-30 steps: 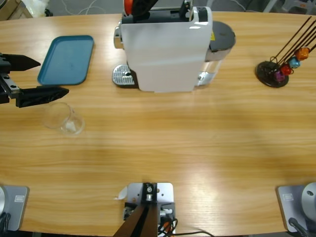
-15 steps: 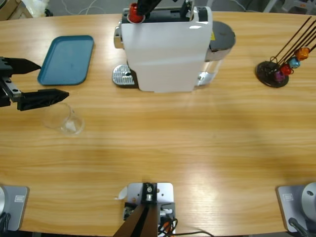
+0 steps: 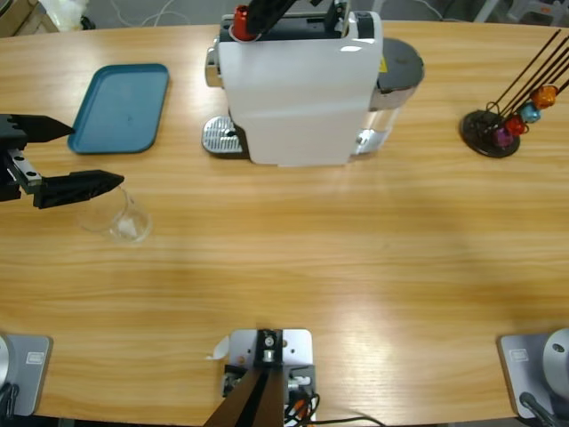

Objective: Pour coffee

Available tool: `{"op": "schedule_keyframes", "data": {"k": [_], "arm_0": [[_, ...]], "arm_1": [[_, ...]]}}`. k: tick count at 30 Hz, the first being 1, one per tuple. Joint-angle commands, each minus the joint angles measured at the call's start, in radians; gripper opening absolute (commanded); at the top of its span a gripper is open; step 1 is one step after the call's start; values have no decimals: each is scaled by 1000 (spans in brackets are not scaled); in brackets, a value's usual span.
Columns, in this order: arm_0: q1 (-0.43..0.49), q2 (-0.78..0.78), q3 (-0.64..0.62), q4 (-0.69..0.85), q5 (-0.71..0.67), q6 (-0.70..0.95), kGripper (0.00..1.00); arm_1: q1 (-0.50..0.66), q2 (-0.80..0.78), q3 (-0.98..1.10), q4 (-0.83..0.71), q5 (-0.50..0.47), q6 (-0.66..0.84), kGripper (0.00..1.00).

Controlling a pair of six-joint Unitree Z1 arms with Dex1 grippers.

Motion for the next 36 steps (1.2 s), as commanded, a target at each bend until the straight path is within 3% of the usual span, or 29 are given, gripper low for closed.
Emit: {"op": "schedule_keyframes", "data": {"k": [1, 4, 9, 36], "arm_0": [[2, -8, 35, -2, 2, -16, 1000], [2, -19, 40, -2, 3, -16, 1000], [2, -26, 47, -2, 4, -16, 1000], [2, -24, 68, -4, 4, -22, 1000]], "arm_1": [[29, -14, 10, -23, -56, 35, 1000], [31, -5, -13, -48, -48, 77, 952], [31, 13, -24, -46, -18, 102, 633], [29, 57, 41, -42, 8, 113, 626]]}}
